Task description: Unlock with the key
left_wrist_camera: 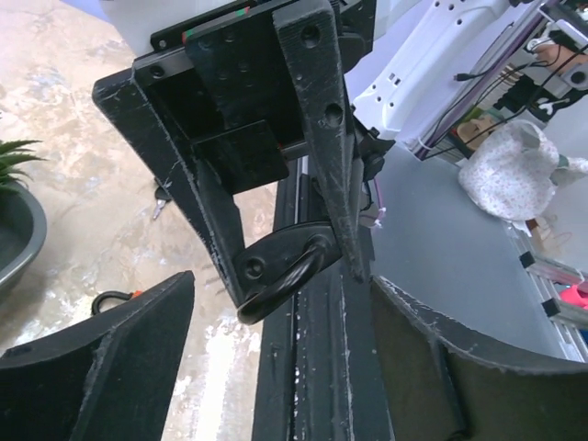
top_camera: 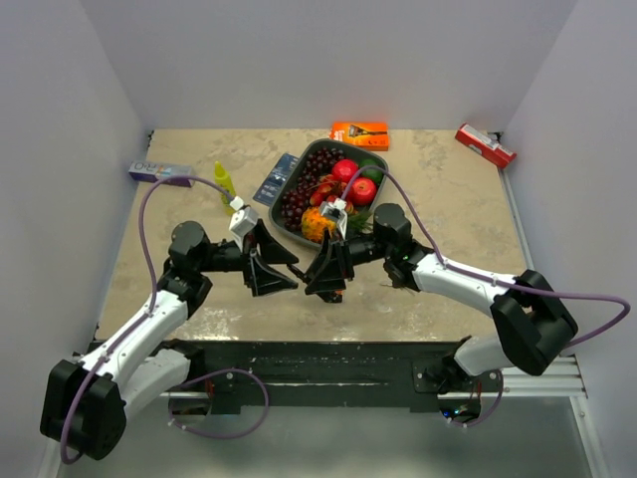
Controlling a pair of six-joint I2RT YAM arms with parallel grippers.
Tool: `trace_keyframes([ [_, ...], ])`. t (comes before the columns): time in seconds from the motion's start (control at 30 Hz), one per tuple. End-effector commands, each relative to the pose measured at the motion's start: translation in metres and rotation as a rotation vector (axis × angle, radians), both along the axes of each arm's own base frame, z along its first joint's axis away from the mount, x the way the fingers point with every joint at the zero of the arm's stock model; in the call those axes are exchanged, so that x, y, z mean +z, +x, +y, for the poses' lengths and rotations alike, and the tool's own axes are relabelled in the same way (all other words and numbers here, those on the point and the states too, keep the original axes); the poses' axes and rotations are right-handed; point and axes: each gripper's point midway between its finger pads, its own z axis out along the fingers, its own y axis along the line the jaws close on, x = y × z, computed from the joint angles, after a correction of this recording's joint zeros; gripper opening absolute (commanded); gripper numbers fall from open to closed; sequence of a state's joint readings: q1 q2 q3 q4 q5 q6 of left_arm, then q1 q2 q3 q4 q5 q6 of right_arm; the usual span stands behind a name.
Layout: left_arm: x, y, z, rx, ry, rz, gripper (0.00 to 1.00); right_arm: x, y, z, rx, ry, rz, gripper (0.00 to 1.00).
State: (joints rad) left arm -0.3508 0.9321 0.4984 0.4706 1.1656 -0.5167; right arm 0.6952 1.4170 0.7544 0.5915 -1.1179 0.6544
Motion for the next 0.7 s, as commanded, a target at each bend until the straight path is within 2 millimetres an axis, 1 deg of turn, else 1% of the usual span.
trace_keyframes([
  [0.0, 0.017, -0.003, -0.006, -0.037, -0.040, -0.070, 0.67, 0.026, -0.002, -0.001, 0.017, 0.069, -0.092, 0.00],
  [0.07, 0.015, -0.004, -0.007, -0.039, -0.038, -0.061, 0.56, 0.025, 0.000, 0.000, 0.007, 0.067, -0.094, 0.00],
  [0.1, 0.014, -0.004, -0.007, -0.039, -0.038, -0.058, 0.54, 0.024, 0.001, 0.000, 0.002, 0.061, -0.093, 0.00],
  [0.13, 0.015, -0.005, -0.007, -0.040, -0.039, -0.057, 0.49, 0.024, 0.001, 0.001, -0.001, 0.060, -0.095, 0.00],
  [0.2, 0.014, -0.006, -0.008, -0.037, -0.039, -0.054, 0.40, 0.019, 0.006, 0.001, -0.028, 0.040, -0.106, 0.00],
  [0.23, 0.014, -0.006, -0.008, -0.036, -0.037, -0.053, 0.29, 0.018, 0.009, 0.002, -0.045, 0.031, -0.113, 0.00],
  [0.27, 0.013, -0.005, -0.008, -0.030, -0.035, -0.052, 0.22, 0.016, 0.015, 0.003, -0.075, 0.024, -0.142, 0.00],
  [0.3, 0.010, -0.003, -0.008, -0.019, -0.025, -0.029, 0.16, 0.009, 0.019, 0.003, -0.097, -0.004, -0.135, 0.00],
  [0.33, 0.007, -0.002, -0.009, -0.016, -0.018, -0.027, 0.08, 0.006, 0.022, 0.003, -0.116, -0.020, -0.143, 0.00],
  [0.37, 0.007, 0.000, -0.009, -0.012, -0.014, -0.020, 0.04, 0.004, 0.026, 0.003, -0.133, -0.028, -0.172, 0.00],
  [0.4, 0.004, 0.002, -0.009, -0.004, -0.005, -0.002, 0.01, -0.001, 0.035, 0.002, -0.189, -0.060, -0.175, 0.00],
  [0.43, 0.001, 0.003, -0.010, -0.002, 0.001, 0.012, 0.00, -0.002, 0.039, 0.002, -0.212, -0.075, -0.187, 0.00],
  [0.5, -0.002, 0.007, -0.011, 0.014, 0.012, 0.036, 0.00, -0.009, 0.054, 0.000, -0.297, -0.119, -0.218, 0.00],
  [0.57, -0.003, 0.011, -0.013, 0.025, 0.021, 0.049, 0.00, -0.011, 0.064, -0.002, -0.355, -0.146, -0.236, 0.00],
  [0.6, -0.006, 0.015, -0.013, 0.048, 0.034, 0.072, 0.00, -0.014, 0.068, -0.003, -0.375, -0.164, -0.239, 0.00],
  [0.63, -0.010, 0.019, -0.014, 0.063, 0.049, 0.078, 0.00, -0.015, 0.079, -0.005, -0.442, -0.185, -0.251, 0.00],
  [0.67, -0.009, 0.023, -0.015, 0.081, 0.057, 0.081, 0.00, -0.015, 0.082, -0.006, -0.472, -0.193, -0.258, 0.00],
])
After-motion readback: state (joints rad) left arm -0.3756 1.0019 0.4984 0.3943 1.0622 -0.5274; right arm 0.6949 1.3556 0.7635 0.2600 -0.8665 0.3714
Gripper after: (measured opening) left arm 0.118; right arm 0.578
